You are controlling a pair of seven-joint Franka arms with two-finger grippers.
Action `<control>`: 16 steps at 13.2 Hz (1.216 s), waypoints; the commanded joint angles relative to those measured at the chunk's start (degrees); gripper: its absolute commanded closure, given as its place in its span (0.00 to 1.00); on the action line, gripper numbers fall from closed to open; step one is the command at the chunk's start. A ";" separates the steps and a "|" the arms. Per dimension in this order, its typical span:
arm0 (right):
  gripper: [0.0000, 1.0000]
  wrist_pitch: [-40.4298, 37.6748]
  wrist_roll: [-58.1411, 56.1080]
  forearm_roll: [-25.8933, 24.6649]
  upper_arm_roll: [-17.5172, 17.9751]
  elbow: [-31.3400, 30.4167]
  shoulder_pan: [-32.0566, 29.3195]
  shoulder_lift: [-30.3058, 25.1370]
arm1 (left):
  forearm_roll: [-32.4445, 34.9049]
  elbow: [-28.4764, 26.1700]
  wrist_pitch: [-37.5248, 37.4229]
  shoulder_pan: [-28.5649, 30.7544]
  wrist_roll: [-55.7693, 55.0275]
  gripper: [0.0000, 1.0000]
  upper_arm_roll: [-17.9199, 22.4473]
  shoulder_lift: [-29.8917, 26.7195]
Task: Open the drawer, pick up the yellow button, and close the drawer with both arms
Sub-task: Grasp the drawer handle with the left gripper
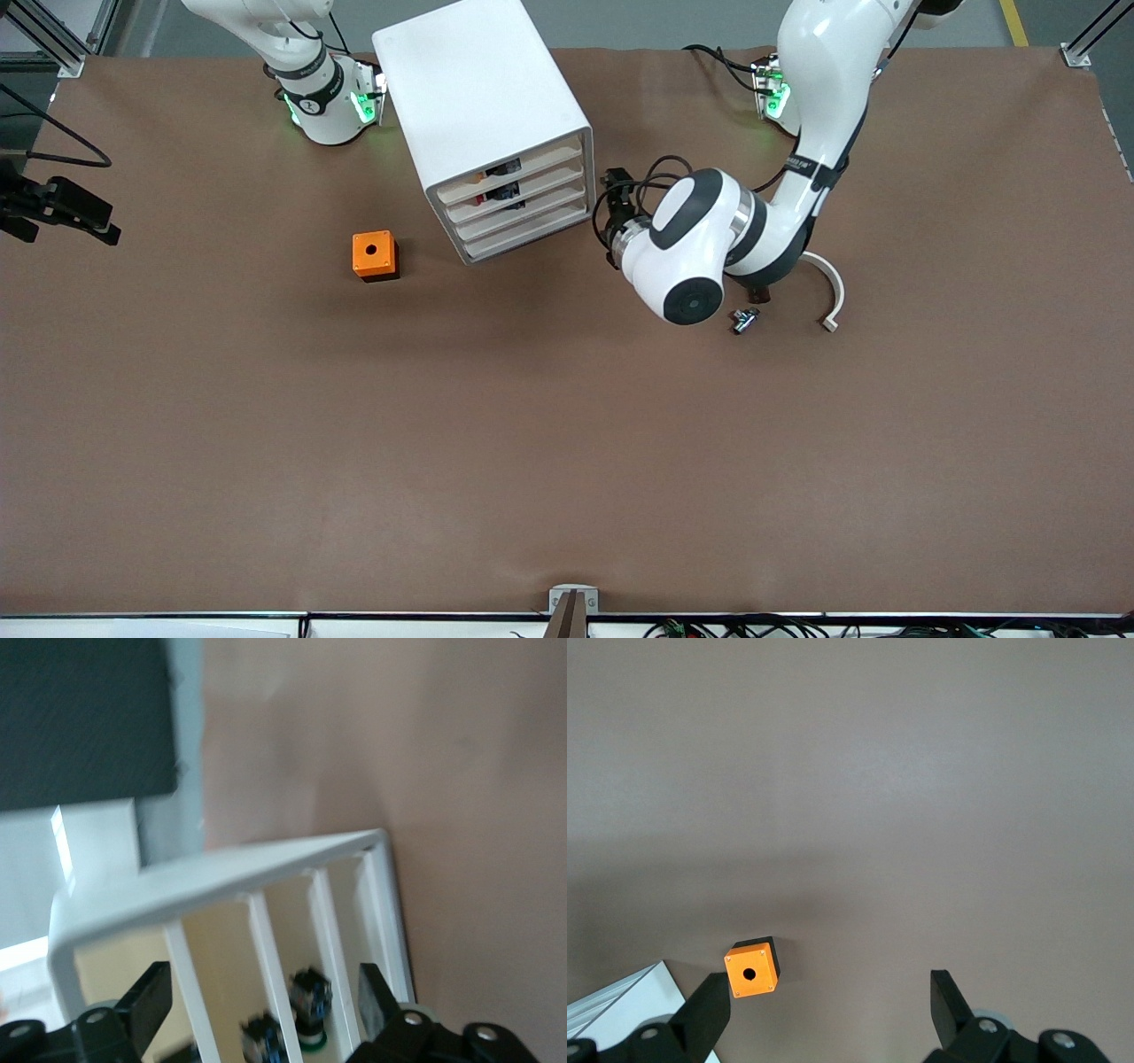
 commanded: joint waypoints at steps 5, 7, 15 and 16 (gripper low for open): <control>0.00 -0.38 1.11 -0.72 -0.09 -0.31 0.34 -0.91 | -12.51 3.14 -1.24 -1.14 -9.69 0.27 0.01 5.00; 0.00 -0.47 1.11 -0.72 -0.09 -0.31 0.34 -0.91 | -15.15 3.06 -1.24 -1.92 -9.52 0.35 -0.08 5.09; 0.00 -0.47 1.55 -0.72 -0.09 -0.31 0.34 -0.91 | -16.04 3.06 -1.24 -6.06 -9.43 0.58 -0.17 6.85; 0.00 -0.47 1.81 -0.72 -0.18 -0.31 0.26 -0.91 | -17.00 3.06 -1.24 -6.06 -9.51 0.64 -0.17 6.93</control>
